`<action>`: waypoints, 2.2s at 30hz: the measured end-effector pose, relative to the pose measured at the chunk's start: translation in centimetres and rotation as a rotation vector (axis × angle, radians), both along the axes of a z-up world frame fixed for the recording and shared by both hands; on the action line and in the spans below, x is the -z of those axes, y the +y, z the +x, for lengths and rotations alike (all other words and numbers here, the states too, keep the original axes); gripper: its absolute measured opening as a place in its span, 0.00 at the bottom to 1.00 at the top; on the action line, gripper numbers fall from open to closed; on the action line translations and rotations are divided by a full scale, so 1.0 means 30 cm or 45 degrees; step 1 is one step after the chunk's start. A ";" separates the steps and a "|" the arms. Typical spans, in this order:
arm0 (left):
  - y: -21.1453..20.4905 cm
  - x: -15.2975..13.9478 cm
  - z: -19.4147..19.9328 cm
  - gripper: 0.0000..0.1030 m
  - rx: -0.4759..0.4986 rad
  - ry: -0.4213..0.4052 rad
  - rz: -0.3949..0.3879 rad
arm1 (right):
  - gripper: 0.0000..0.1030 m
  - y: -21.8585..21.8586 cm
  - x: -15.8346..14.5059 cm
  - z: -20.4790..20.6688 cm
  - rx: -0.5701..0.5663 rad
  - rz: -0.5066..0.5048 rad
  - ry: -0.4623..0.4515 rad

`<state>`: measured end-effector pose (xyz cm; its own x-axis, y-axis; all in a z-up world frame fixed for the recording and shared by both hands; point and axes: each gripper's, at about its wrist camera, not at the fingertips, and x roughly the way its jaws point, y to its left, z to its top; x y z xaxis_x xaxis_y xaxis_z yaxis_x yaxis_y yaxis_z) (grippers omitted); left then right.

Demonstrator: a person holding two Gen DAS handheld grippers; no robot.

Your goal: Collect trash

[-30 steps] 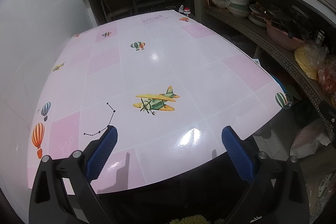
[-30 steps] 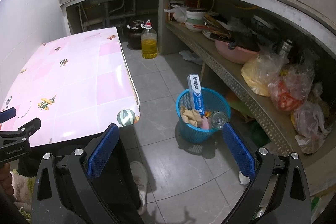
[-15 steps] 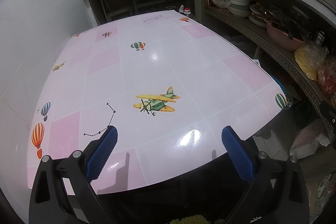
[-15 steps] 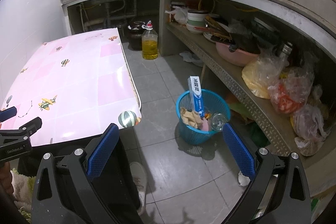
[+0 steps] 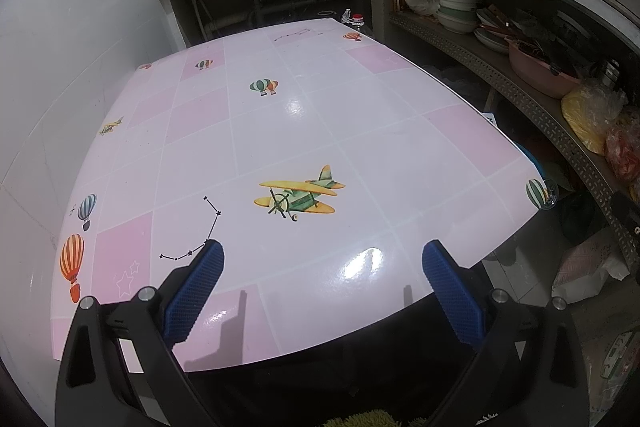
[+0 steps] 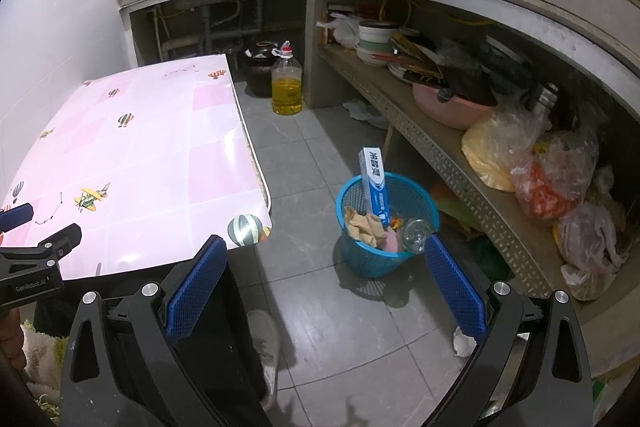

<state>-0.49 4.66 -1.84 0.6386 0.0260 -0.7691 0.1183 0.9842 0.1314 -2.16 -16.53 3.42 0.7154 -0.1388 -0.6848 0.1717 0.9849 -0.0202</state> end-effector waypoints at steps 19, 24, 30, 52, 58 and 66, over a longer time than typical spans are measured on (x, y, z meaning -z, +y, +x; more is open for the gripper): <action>0.006 0.001 0.002 0.95 0.001 0.005 -0.001 | 0.92 0.009 -0.004 0.004 -0.002 0.001 -0.003; 0.010 0.004 0.003 0.95 0.000 0.009 -0.002 | 0.92 0.009 -0.001 0.001 -0.001 0.002 -0.003; 0.014 0.007 0.002 0.95 -0.002 0.010 -0.003 | 0.92 0.011 0.000 0.000 0.000 0.002 -0.003; 0.014 0.014 0.001 0.95 -0.013 0.027 -0.007 | 0.92 0.018 0.000 0.004 -0.005 0.003 -0.003; 0.015 0.017 0.002 0.95 -0.013 0.029 -0.008 | 0.92 0.019 0.000 0.005 -0.004 0.003 -0.003; 0.015 0.022 0.003 0.95 -0.016 0.035 -0.013 | 0.92 0.018 0.001 0.004 -0.004 0.004 -0.003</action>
